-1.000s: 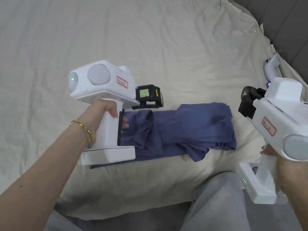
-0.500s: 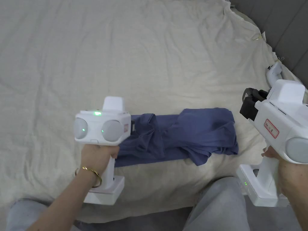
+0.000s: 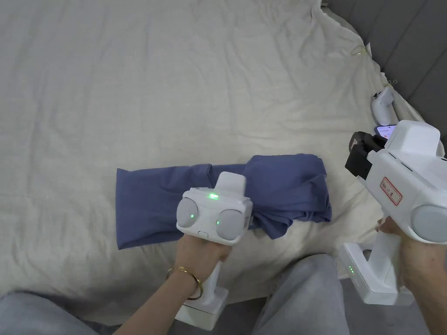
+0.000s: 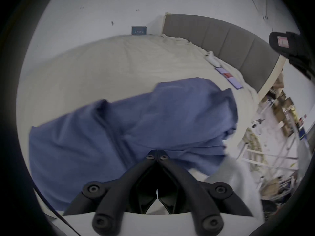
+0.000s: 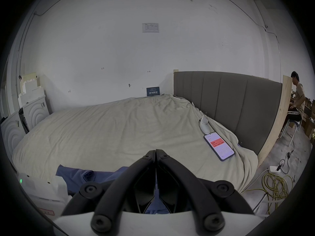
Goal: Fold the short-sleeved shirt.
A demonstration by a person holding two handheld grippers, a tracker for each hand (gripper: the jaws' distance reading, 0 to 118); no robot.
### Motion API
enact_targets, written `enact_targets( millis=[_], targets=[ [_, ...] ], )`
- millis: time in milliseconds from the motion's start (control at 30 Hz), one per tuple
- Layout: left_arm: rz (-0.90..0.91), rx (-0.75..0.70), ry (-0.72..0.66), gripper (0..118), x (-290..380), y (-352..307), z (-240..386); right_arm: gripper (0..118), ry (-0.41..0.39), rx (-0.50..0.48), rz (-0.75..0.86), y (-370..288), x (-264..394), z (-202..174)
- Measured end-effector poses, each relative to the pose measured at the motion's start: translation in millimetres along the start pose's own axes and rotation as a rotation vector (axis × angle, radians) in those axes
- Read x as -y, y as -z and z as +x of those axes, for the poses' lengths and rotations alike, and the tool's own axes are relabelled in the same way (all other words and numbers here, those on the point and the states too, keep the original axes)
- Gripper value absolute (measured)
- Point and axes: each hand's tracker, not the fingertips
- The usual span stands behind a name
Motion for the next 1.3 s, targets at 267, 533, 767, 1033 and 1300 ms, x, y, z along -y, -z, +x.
enact_targets(
  millis=[267, 533, 767, 1033, 1300],
  targets=[
    [0.171, 0.209, -0.168, 0, -64, -80, -56, 0, 0.012, -0.011, 0.017, -5, -7, 0],
    [0.145, 0.253, -0.341, 108, -73, -146, -192, 0, 0.021, -0.04, 0.028, -3, -7, -10],
    [0.066, 0.386, -0.628, 118, -13, -139, -273, 0, 0.011, -0.06, 0.015, 1, -7, -22],
    [-0.066, 0.411, -0.677, 114, 40, -97, -287, 0, -0.011, -0.051, -0.004, 4, -8, -28],
    [-0.043, 0.485, -0.703, 57, 44, -72, -289, 0, -0.019, -0.027, -0.035, 9, -2, -30]
  ],
)
